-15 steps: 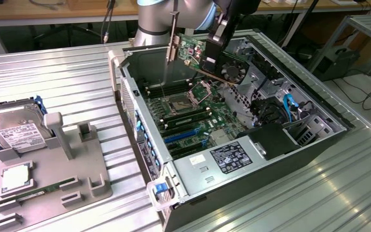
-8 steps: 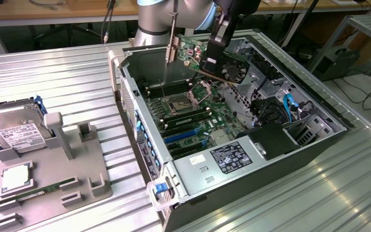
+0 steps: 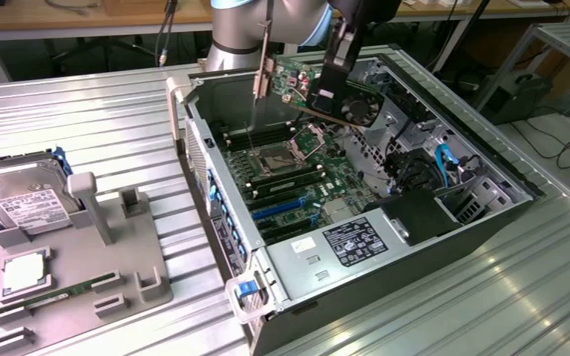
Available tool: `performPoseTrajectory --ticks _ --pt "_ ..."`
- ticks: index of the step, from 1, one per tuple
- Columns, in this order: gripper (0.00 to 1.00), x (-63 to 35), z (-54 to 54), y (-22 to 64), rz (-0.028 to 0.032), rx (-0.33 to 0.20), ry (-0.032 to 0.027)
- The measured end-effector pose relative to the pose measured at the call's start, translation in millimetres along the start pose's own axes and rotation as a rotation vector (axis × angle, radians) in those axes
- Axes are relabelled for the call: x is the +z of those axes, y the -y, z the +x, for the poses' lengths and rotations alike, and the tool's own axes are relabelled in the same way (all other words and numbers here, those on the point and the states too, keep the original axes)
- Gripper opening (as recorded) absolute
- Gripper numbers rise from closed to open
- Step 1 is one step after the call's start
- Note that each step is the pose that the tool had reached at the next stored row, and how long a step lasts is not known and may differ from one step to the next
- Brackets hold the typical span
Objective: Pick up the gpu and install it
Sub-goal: 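Insert the gpu into the slot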
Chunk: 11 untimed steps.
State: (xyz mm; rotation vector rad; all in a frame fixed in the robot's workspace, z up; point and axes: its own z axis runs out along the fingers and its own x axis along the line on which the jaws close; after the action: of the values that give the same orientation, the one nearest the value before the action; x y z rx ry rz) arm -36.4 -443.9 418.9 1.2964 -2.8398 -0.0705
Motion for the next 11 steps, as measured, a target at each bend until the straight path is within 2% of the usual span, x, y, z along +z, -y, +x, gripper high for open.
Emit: performPoseTrajectory --ticks 11 --pt "0.28 0.0 0.1 0.1 -0.0001 -0.081 -0.0040"
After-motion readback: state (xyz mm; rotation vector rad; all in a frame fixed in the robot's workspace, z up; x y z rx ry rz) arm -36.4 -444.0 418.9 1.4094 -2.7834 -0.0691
